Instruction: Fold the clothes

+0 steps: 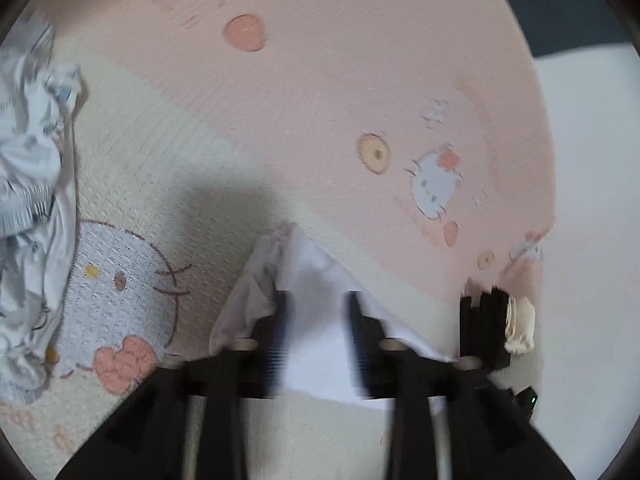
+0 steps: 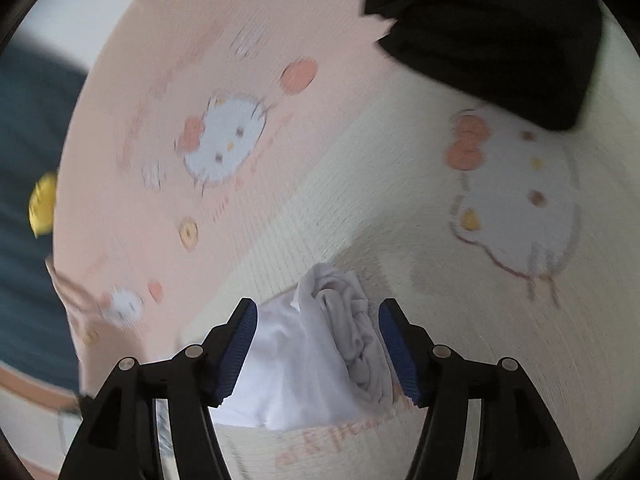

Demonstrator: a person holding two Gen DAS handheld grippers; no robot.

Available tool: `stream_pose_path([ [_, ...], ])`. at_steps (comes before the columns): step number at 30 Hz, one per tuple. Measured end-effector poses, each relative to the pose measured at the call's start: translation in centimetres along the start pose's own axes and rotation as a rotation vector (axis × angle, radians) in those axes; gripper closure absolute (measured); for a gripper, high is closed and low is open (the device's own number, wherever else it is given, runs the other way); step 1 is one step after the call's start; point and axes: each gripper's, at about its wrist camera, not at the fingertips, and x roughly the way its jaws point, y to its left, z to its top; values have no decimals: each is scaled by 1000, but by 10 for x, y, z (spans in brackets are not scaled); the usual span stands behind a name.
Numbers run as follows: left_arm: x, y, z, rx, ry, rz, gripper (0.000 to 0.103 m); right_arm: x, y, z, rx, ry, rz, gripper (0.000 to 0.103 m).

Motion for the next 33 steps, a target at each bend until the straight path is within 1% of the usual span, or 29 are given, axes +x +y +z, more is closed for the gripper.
stream_pose_path([
  [1, -3, -4, -3, 11, -9, -5, 37, -6, -4, -2, 32, -15, 8, 37],
  [2, -7, -6, -8, 21, -19, -11, 35, -13, -9, -7, 63, -28, 12, 36],
  [3, -14, -6, -14, 25, -28, -23, 35, -18, -12, -13, 91, -40, 20, 35],
  [7, -13, -12, -25, 27, -12, -36, 35, -30, -19, -38, 181, -76, 64, 35],
  [9, -8, -12, -29, 12, -1, -42, 35, -37, -19, -48, 206, -85, 83, 34],
  [11, -3, -11, -33, -3, 11, -48, 35, -42, -14, -55, 202, -105, 90, 34],
  [12, -1, -10, -35, -15, 15, -53, 35, -44, -11, -58, 198, -116, 92, 33],
  [16, 5, 1, -45, -127, -8, -104, 35, -51, -9, -67, 213, -123, 106, 32],
  [19, 5, 10, -51, -187, -37, -130, 35, -48, -17, -74, 280, -118, 115, 32],
  [20, 5, 13, -53, -201, -40, -134, 35, -46, -21, -77, 312, -117, 121, 32],
  [23, 9, 21, -55, -235, -29, -150, 35, -39, -39, -88, 450, -98, 185, 32],
  [25, 11, 26, -56, -245, -29, -152, 35, -32, -47, -94, 522, -102, 208, 32],
  [26, 12, 28, -56, -247, -34, -150, 35, -30, -49, -96, 536, -107, 200, 32],
  [29, 17, 36, -57, -256, -37, -130, 35, -21, -45, -98, 530, -107, 169, 32],
  [31, 26, 41, -58, -272, -8, -128, 35, -12, -40, -97, 508, -85, 165, 32],
  [33, 36, 44, -59, -291, 22, -142, 35, -4, -37, -95, 486, -65, 150, 32],
])
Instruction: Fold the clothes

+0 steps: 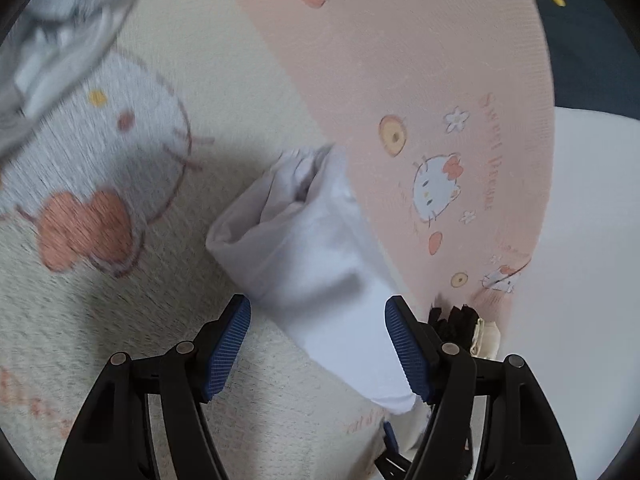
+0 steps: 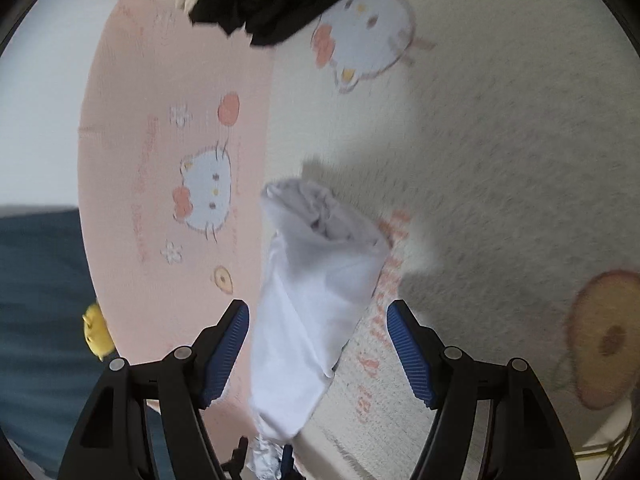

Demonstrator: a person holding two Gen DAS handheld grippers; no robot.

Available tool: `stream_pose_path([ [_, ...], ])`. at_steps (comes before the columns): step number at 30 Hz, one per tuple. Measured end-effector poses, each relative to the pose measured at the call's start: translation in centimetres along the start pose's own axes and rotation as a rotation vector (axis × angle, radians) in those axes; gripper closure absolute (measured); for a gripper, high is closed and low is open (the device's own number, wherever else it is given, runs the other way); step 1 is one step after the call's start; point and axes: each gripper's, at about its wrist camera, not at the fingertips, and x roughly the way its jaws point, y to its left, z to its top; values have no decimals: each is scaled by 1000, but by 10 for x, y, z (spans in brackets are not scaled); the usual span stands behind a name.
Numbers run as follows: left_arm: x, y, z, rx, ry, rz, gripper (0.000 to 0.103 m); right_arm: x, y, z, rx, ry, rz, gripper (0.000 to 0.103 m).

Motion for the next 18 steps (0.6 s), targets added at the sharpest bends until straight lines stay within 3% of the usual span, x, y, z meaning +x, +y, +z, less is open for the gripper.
stream_pose_path([
  [3, 10, 3, -4, -4, 7, -10, 35, 6, -2, 1, -16, -12, -9, 32],
  [7, 14, -6, -8, 50, 0, -10, 21, 1, -12, 6, 45, -51, 62, 31],
  [12, 20, -14, -9, 102, -14, 13, 21, -4, -10, 12, 63, -91, 70, 31],
  [18, 17, -4, -3, 17, -58, -37, 21, -4, 2, 17, 52, -130, 59, 25],
])
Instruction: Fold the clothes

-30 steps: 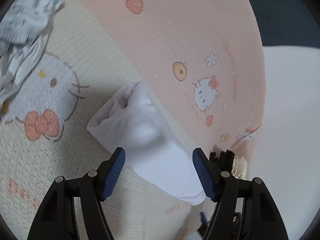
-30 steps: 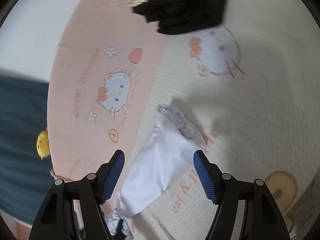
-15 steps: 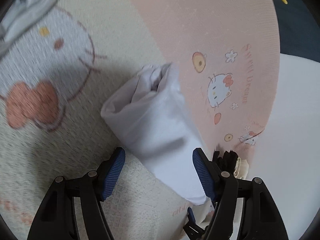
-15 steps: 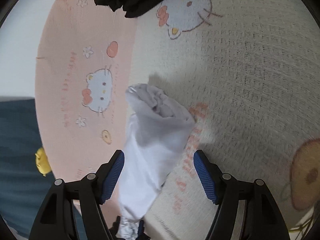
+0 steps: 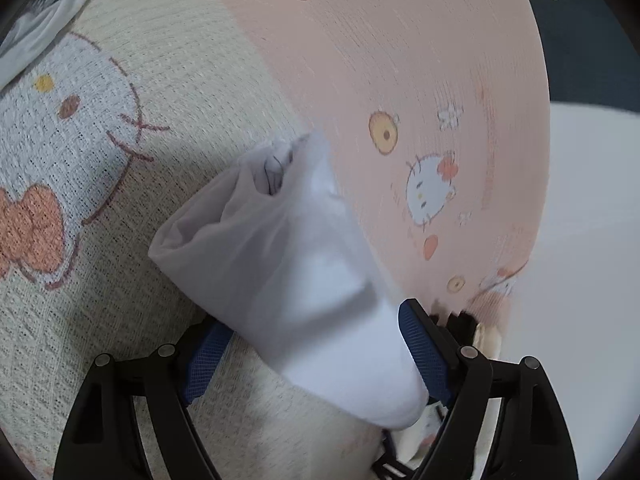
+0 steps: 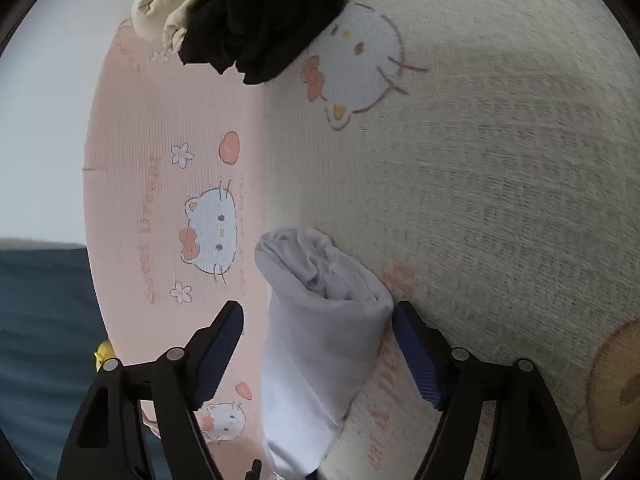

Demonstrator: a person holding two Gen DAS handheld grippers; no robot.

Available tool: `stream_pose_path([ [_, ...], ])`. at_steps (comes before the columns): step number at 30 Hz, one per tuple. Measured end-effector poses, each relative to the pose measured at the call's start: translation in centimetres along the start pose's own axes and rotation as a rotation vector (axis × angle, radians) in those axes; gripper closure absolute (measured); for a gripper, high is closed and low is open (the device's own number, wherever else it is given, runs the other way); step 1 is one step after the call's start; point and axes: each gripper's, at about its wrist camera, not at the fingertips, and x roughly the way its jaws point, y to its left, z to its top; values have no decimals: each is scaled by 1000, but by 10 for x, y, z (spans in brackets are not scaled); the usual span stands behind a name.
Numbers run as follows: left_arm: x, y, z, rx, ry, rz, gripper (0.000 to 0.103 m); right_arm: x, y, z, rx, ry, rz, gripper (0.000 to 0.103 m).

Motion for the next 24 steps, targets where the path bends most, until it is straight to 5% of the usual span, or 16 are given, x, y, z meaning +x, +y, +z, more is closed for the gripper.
stream_pose_path([
  [11, 3, 1, 11, -60, -130, -4, 21, 23, 24, 5, -113, -37, -66, 20],
  [16, 11, -10, 10, -3, -160, 65, 21, 37, 49, -4, -342, -42, -244, 23],
  [18, 15, -15, 9, 21, -174, 91, 22, 47, 63, -13, -482, -67, -377, 41],
  [19, 16, -16, 8, 31, -184, 117, 28, 51, 67, -16, -538, -85, -425, 44],
  [22, 19, -19, 9, 71, -215, 230, 69, 59, 73, -22, -653, -124, -500, 56],
  [24, 18, -18, 9, 90, -233, 279, 80, 59, 73, -23, -696, -142, -520, 71],
])
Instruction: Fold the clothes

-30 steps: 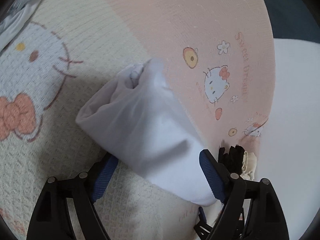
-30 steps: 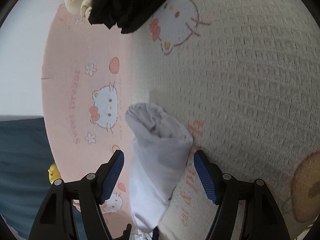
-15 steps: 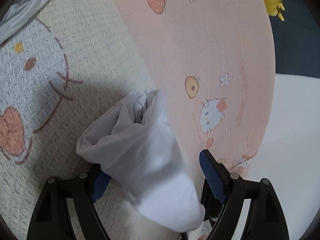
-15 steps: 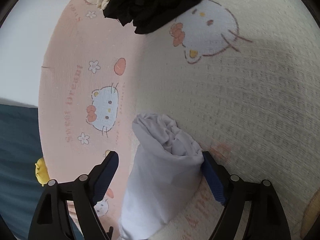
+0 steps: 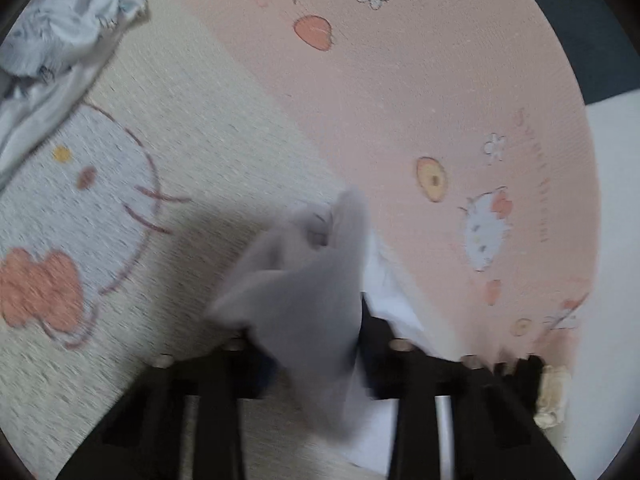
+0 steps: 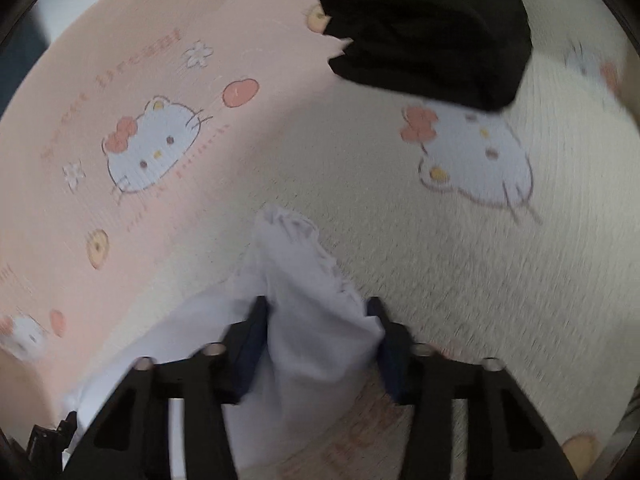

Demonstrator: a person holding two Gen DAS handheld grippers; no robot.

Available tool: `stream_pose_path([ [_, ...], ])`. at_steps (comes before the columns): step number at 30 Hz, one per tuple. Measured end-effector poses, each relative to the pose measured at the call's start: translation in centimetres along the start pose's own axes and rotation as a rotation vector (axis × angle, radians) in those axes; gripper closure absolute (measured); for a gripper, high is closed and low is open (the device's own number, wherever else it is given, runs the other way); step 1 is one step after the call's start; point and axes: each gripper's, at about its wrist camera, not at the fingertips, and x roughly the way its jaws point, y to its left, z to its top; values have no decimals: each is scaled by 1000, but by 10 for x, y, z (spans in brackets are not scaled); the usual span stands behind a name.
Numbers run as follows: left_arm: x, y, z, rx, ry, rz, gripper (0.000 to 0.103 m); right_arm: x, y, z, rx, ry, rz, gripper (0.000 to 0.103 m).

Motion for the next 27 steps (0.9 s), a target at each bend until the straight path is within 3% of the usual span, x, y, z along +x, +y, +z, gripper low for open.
stream_pose_path([
  [3, -8, -10, -1, 51, -26, 58, 85, -9, -4, -2, -17, -22, -2, 77],
  [5, -18, -26, -5, 149, -67, 94, 86, -19, -1, -5, -52, -44, -11, 78],
  [9, -45, -39, -12, 254, -84, 90, 87, -44, -5, -8, -81, -78, -4, 78],
  [15, -66, -3, -18, 169, 4, 41, 86, -69, -32, -14, -45, -35, 66, 78],
  [20, -64, 25, -41, 150, 60, 74, 84, -71, -56, -35, -39, 44, 172, 78],
  [24, -62, 34, -46, 153, 47, 31, 82, -55, -96, -47, 120, 86, 324, 73],
  [27, -61, 36, -41, 106, 82, -10, 78, -49, -117, -48, 265, 118, 440, 70],
])
